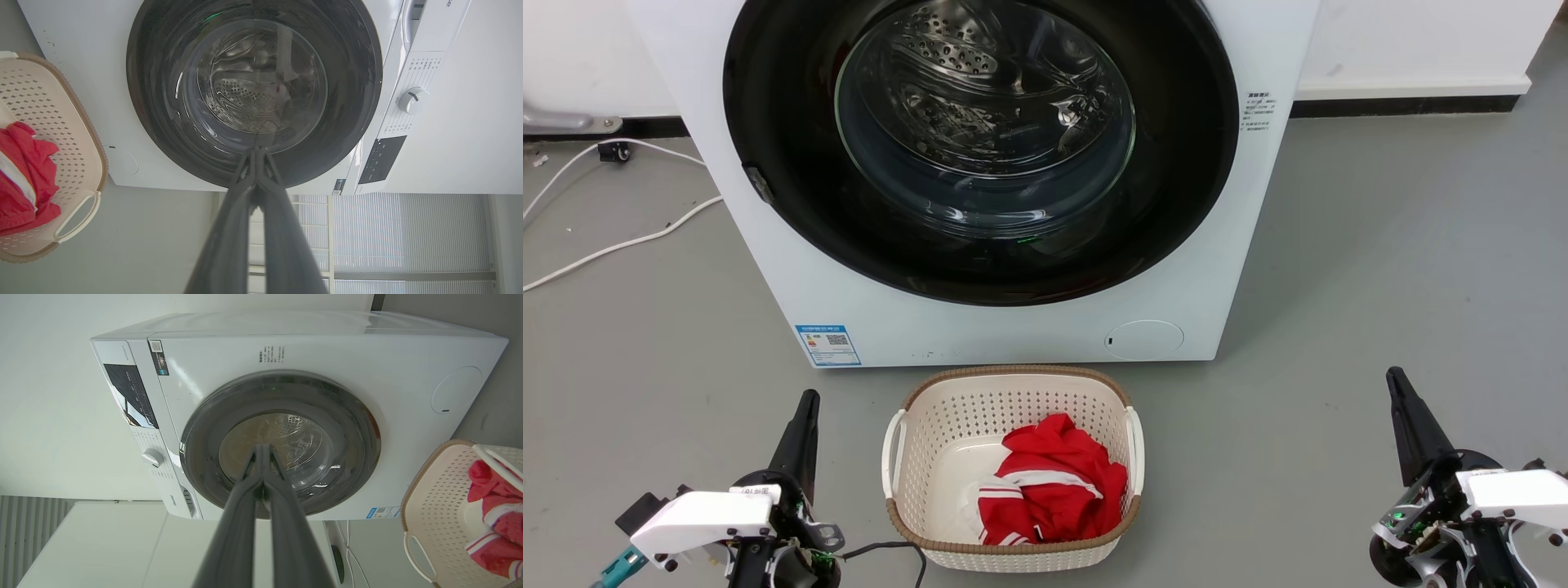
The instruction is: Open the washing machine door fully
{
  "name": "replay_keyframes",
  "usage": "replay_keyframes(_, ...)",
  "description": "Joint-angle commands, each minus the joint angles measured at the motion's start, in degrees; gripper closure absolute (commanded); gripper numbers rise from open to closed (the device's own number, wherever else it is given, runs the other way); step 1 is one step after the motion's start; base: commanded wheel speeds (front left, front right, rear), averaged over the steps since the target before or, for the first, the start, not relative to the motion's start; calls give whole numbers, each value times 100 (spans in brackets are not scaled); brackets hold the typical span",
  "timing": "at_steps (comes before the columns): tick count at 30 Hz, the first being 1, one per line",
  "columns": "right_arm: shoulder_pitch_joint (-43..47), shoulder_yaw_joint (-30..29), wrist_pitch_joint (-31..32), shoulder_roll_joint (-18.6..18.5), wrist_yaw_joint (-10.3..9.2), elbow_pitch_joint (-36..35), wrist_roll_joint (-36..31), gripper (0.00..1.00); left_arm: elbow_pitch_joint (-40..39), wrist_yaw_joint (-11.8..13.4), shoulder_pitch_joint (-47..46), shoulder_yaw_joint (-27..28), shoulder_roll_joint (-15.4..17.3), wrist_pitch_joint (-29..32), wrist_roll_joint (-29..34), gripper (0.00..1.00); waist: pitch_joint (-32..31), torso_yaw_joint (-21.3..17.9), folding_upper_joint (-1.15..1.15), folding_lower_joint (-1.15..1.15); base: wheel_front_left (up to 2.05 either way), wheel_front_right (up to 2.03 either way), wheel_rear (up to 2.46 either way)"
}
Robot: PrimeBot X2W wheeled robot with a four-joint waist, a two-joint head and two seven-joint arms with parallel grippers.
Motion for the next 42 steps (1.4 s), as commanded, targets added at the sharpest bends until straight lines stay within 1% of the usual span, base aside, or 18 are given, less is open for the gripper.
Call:
replay_keyframes(1, -71, -5, 11, 18, 17, 6, -25, 100, 7, -17, -58, 19, -7, 25, 19, 100, 0, 0, 0, 0, 0, 0, 0)
replay_keyframes(13, -71, -5, 11, 18, 17, 6, -25, 100, 7, -17, -58, 17, -7, 23, 17, 100, 0, 0, 0, 0, 0, 0, 0)
replay_keyframes(14, 9, 2, -3, 0, 0, 11, 1, 0, 16, 1, 7, -6, -2, -4, 0, 0, 0, 0, 0, 0, 0, 0, 0)
replay_keyframes(16, 67, 8, -14, 4, -1, 80, 0, 0, 89, 1, 55, -27, -12, -17, 5, 0, 1, 0, 0, 0, 0, 0, 0)
replay_keyframes(21, 52, 72, -165, 5, 0, -20, -26, 0, 39, 0, -13, -173, -11, -169, 58, 0, 6, -1, 0, 0, 0, 0, 0)
replay_keyframes(29, 30, 103, -392, 5, 1, -164, -383, 0, -119, -2, -115, -281, -10, -393, 306, 0, 15, -1, 0, 0, 0, 0, 0)
replay_keyframes(32, 16, 133, -470, 5, 1, -229, -634, 0, -233, -2, -145, -287, -10, -472, 523, 0, 20, -1, 0, 0, 0, 0, 0)
replay_keyframes(36, -1, 174, -571, 5, 2, -330, -1055, 0, -386, -3, -171, -306, -9, -571, 978, 0, 25, 0, 0, 0, 0, 0, 0)
replay_keyframes(39, -10, 201, -641, 5, 2, -427, -1495, 0, -480, -3, -176, -322, -9, -643, 1355, 0, 27, 0, 0, 0, 0, 0, 0)
replay_keyframes(42, -12, 238, -714, 4, 3, -533, -2074, 0, -555, -4, -181, -335, -8, -713, 1761, 0, 30, 3, 0, 0, 0, 0, 0)
